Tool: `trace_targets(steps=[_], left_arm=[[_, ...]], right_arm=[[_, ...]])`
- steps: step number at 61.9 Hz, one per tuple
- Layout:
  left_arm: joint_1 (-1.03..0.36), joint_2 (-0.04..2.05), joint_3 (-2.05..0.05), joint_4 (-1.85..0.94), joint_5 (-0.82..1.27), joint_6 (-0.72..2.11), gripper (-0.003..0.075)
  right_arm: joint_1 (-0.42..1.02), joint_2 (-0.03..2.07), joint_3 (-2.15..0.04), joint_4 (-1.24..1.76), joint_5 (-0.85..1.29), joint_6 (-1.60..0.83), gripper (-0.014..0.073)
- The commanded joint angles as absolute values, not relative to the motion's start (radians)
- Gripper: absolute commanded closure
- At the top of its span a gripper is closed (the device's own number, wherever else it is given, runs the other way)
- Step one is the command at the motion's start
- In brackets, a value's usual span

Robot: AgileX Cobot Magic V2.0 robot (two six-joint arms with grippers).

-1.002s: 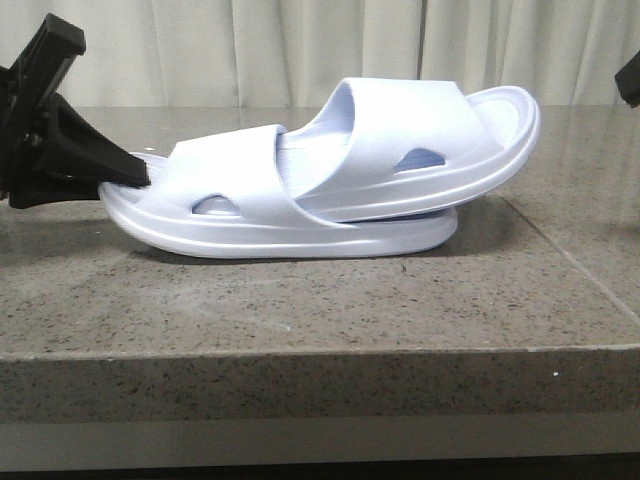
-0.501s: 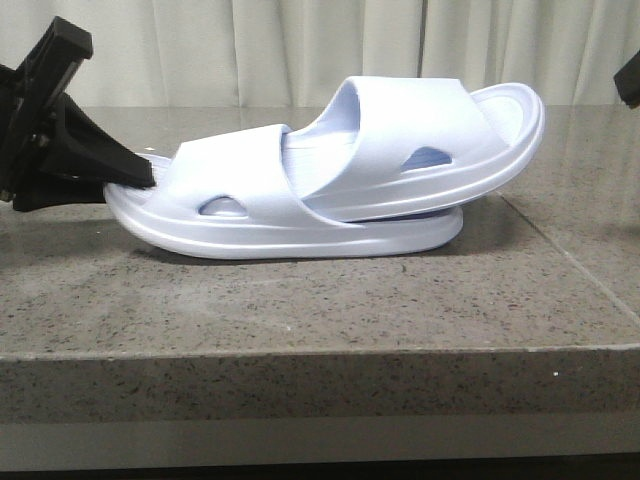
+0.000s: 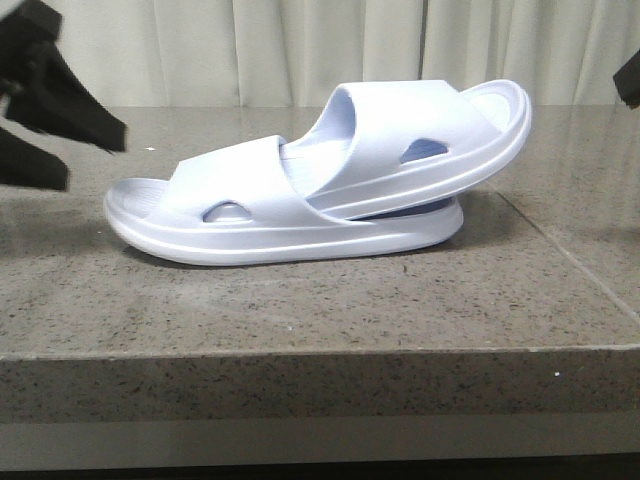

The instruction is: Insert blue slippers together front up

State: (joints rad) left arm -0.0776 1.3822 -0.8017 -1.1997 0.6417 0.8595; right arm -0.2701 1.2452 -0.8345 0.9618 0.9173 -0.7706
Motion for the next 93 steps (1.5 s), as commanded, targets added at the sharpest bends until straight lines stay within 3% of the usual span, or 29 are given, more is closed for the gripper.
trace_targets(steps=[1, 13, 30, 54, 73, 79, 93], left_arm=[[-0.065, 1.291, -0.891, -0.960, 0.639, 0.662, 0.0281], [-0.064, 1.150, -0.997, -0.387, 0.761, 0.251, 0.0281], [-0.070, 0.931, -0.965, -0.022, 0.885, 0.007, 0.0281], [-0.070, 0.644, -0.869, 0.052, 0.866, -0.038, 0.0282], [-0.070, 0.600, -0.812, 0.052, 0.838, -0.038, 0.0282], [-0.070, 0.600, -0.810, 0.050, 0.838, -0.038, 0.0307], [-0.070, 0.600, -0.810, 0.048, 0.835, -0.038, 0.0520]], right_arm=[[-0.248, 1.194, -0.855, 0.995, 0.944, -0.784, 0.0032], [-0.146, 1.065, -0.905, 0.731, 0.932, -0.568, 0.0032], [-0.010, 0.834, -0.971, 0.256, 1.014, -0.181, 0.0032], [0.020, 0.527, -0.900, 0.196, 1.047, -0.137, 0.0032], [0.020, 0.439, -0.834, 0.196, 1.034, -0.137, 0.0038], [0.020, 0.439, -0.832, 0.196, 1.041, -0.137, 0.0115], [0.020, 0.439, -0.832, 0.199, 1.047, -0.137, 0.0447]])
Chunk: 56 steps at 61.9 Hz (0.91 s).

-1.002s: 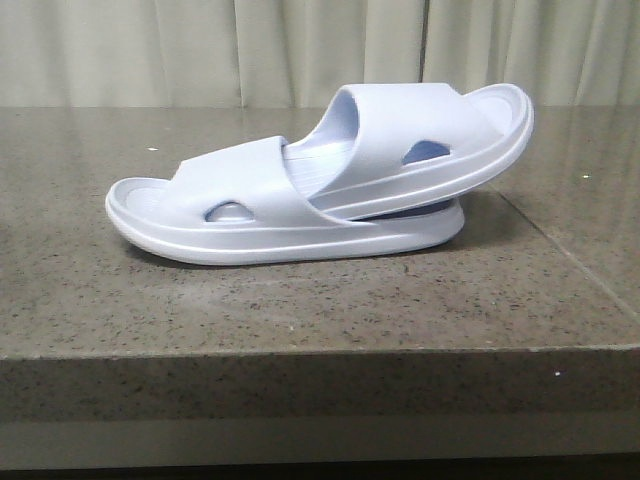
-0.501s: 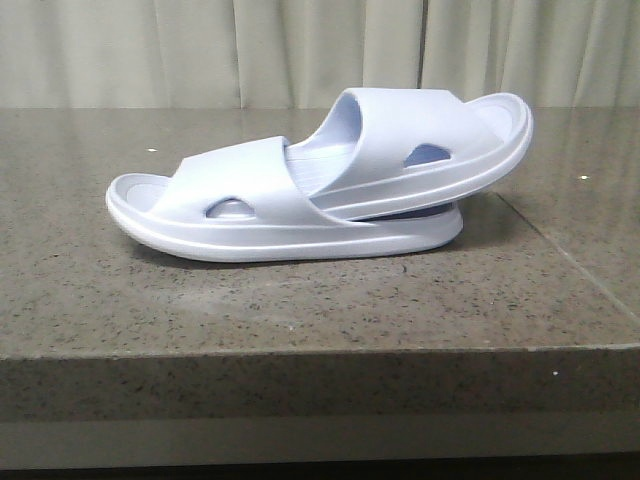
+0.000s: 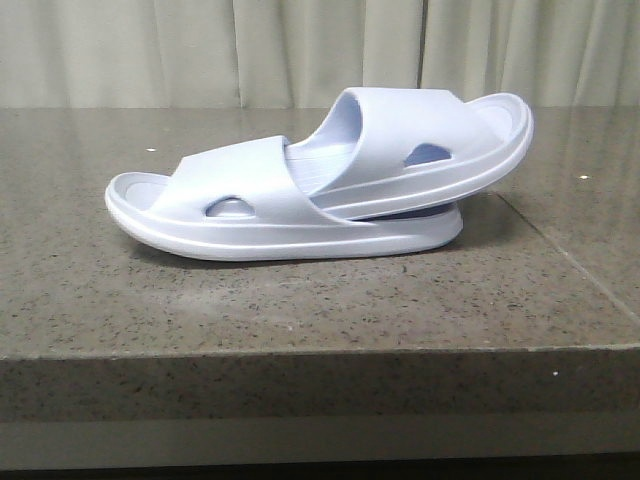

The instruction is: Insert blue slippers together front up

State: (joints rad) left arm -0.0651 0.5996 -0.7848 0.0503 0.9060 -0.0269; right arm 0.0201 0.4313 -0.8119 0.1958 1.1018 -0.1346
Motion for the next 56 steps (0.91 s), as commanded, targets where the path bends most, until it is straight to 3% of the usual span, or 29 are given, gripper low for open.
trace_targets(steps=[1, 16, 56], left_arm=[[-0.070, 0.600, -0.810, 0.048, 0.835, -0.038, 0.0535], [-0.070, 0.600, -0.810, 0.048, 0.835, -0.038, 0.0741], [-0.070, 0.600, -0.810, 0.046, 0.835, -0.038, 0.0741]], right_arm=[[0.020, 0.439, -0.832, 0.199, 1.048, -0.137, 0.0465], [0.020, 0.439, -0.832, 0.201, 1.049, -0.137, 0.0655], [0.020, 0.439, -0.832, 0.213, 1.049, -0.137, 0.0662]])
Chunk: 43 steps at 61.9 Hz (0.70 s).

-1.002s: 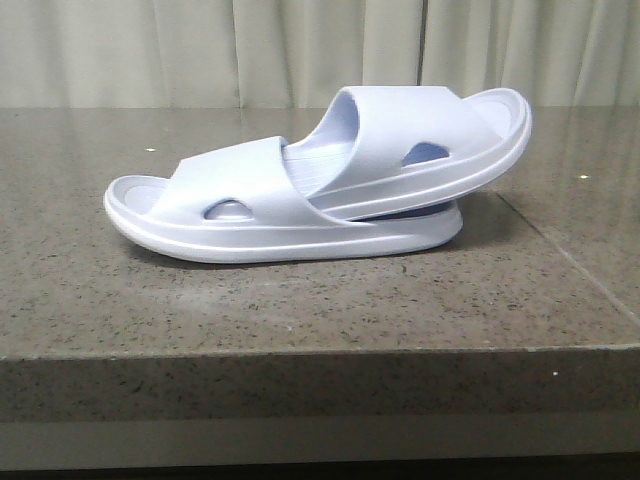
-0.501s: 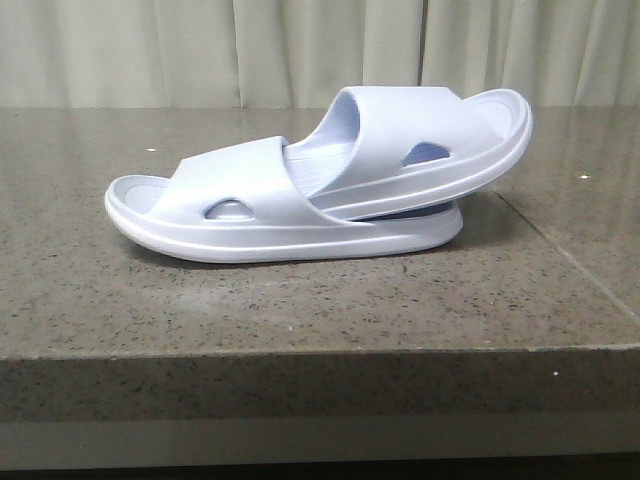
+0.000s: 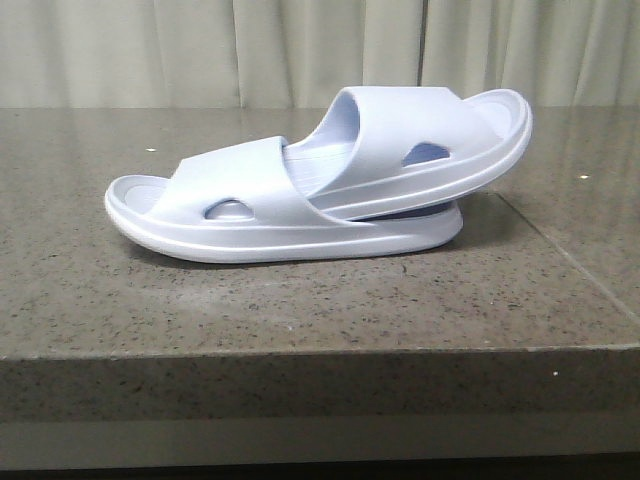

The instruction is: Insert blue slippers together front up

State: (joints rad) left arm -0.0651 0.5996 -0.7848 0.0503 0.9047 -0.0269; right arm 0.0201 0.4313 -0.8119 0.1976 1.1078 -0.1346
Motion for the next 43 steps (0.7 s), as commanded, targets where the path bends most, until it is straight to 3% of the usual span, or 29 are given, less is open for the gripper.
trace_targets(steps=[1, 22, 43], left_arm=[[-0.070, 0.600, -0.810, 0.046, 0.835, -0.038, 0.0741], [-0.070, 0.600, -0.806, 0.065, 0.831, -0.036, 0.0741], [-0.070, 0.405, -0.527, -0.040, 0.383, 0.078, 0.0741]], right_arm=[[0.020, 0.439, -0.832, 0.213, 1.049, -0.137, 0.0662], [0.020, 0.439, -0.832, 0.213, 1.049, -0.137, 0.0662], [0.020, 0.439, -0.832, 0.213, 1.049, -0.137, 0.0662]])
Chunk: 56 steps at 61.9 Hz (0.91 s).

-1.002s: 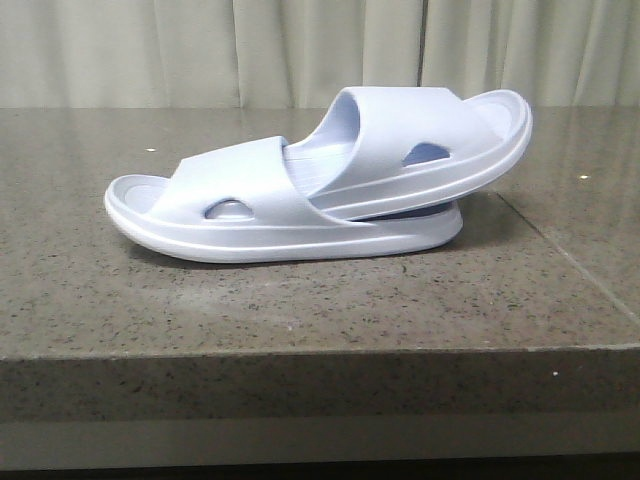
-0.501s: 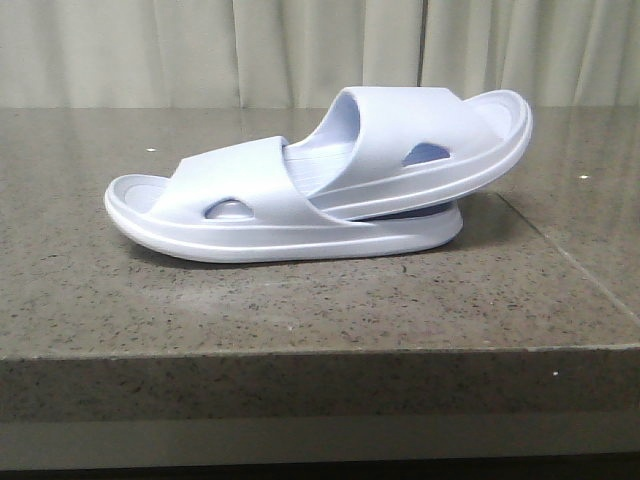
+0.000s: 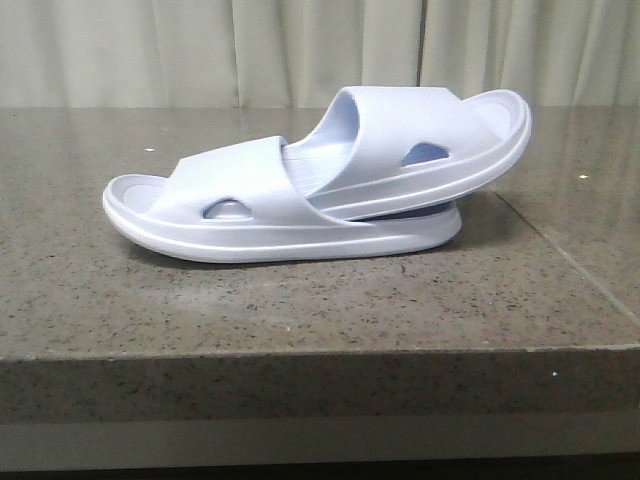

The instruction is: Insert blue slippers together front up

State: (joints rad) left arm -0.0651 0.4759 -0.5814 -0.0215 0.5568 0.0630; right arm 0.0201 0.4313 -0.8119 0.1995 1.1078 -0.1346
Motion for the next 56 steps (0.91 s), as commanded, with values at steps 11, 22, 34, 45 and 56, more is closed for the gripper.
trace_targets(steps=[11, 22, 34, 45, 56], left_arm=[[-0.032, 0.233, -0.335, -0.050, 0.221, 0.067, 0.0741], [0.001, 0.103, -0.168, -0.117, 0.086, 0.067, 0.0741], [0.001, 0.001, -0.029, -0.124, 0.000, 0.067, 0.0741], [0.001, -0.022, 0.008, -0.110, -0.023, 0.021, 0.0741], [-0.001, -0.022, 0.008, -0.065, -0.025, -0.028, 0.0741]], right_arm=[[0.020, 0.439, -0.832, 0.213, 1.049, -0.137, 0.0662], [0.020, 0.439, -0.832, 0.213, 1.049, -0.137, 0.0662], [0.020, 0.439, -0.832, 0.213, 1.049, -0.137, 0.0662], [0.020, 0.439, -0.832, 0.213, 1.051, -0.137, 0.0662], [0.020, 0.439, -0.832, 0.213, 1.052, -0.137, 0.0662]])
